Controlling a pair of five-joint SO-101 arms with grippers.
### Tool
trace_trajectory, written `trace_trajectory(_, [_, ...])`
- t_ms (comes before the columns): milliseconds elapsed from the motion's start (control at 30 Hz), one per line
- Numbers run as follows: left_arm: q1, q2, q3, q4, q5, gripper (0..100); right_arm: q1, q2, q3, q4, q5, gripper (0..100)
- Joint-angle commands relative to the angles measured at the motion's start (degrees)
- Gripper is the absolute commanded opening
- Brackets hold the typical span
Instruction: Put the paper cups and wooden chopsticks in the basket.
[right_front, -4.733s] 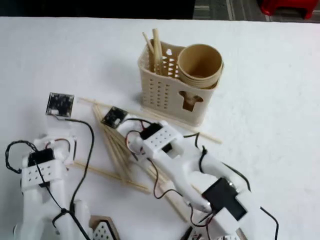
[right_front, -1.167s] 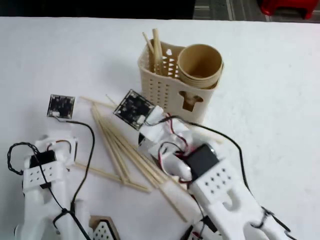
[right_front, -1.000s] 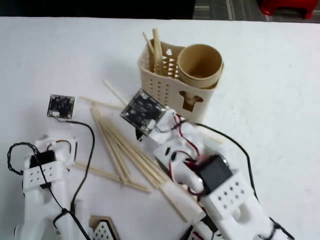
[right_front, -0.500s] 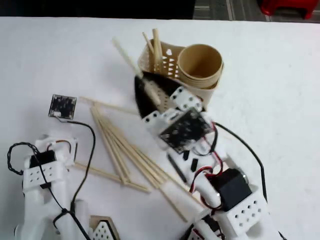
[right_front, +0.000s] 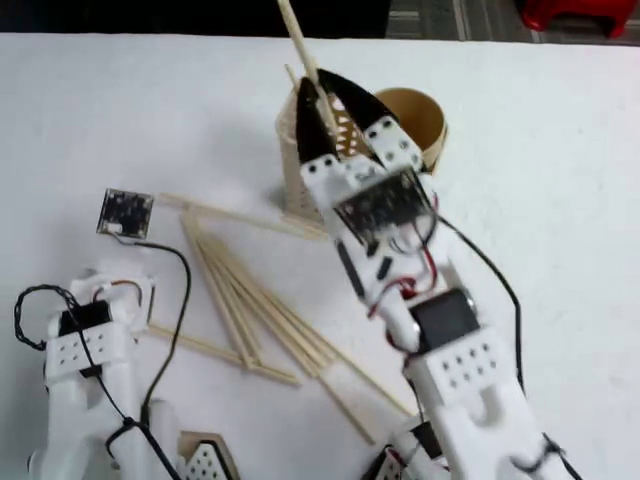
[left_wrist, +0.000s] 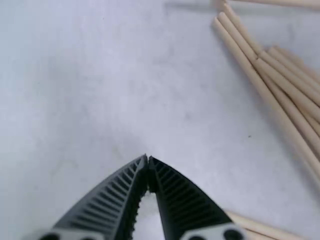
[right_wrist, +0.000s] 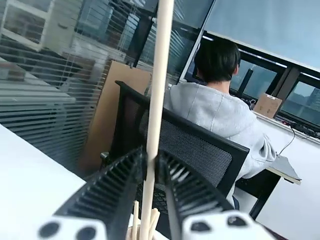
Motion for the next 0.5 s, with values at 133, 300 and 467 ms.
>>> trace_trajectory(133, [-0.4,-1.5,-0.3,-1.1,-0.5,3,1.9,13.1,-0.7,-7.3,-0.8,1.9])
trace_trajectory(300, [-0.4,-1.5,-0.3,-1.1,-0.5,3,6.2,20.9,-1.4,-10.9,-9.1,2.7])
trace_trajectory(467, [-0.3,-1.5,-0.3,-1.1,-0.5,3,7.0,24.0,-5.3,-4.8,-11.1,10.7])
